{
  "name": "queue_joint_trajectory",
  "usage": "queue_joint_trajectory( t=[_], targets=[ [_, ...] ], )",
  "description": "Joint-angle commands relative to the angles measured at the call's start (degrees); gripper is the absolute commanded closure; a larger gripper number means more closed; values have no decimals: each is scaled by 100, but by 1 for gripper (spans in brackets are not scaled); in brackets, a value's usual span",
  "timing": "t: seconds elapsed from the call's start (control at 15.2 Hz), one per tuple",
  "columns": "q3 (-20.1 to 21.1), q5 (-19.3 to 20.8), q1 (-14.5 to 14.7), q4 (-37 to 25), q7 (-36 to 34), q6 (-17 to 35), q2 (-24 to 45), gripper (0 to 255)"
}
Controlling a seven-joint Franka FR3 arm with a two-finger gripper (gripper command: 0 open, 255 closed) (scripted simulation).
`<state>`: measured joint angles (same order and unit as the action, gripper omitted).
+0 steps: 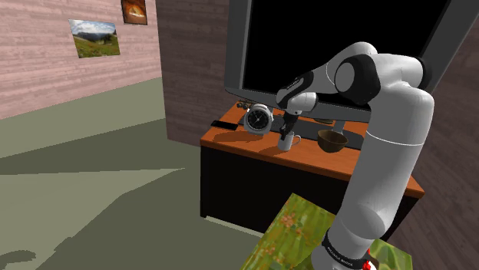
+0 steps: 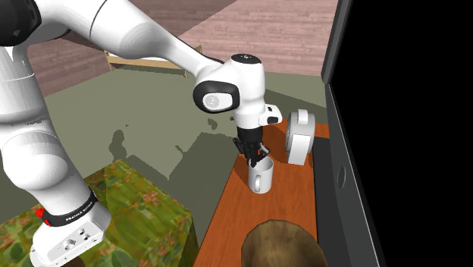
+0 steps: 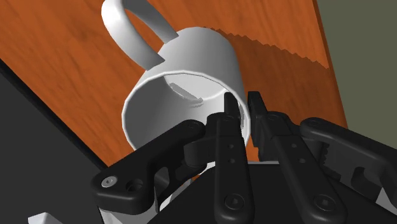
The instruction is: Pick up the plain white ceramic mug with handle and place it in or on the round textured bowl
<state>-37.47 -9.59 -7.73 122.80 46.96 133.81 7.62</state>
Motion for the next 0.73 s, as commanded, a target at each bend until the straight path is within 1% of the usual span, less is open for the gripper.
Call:
queue_joint_trajectory(
  t=[0.0, 0.66],
  targets=[
    [0, -1, 0, -1, 0, 1, 1, 255],
    [-60, 438, 75, -355, -323, -695, -458, 255]
  ],
)
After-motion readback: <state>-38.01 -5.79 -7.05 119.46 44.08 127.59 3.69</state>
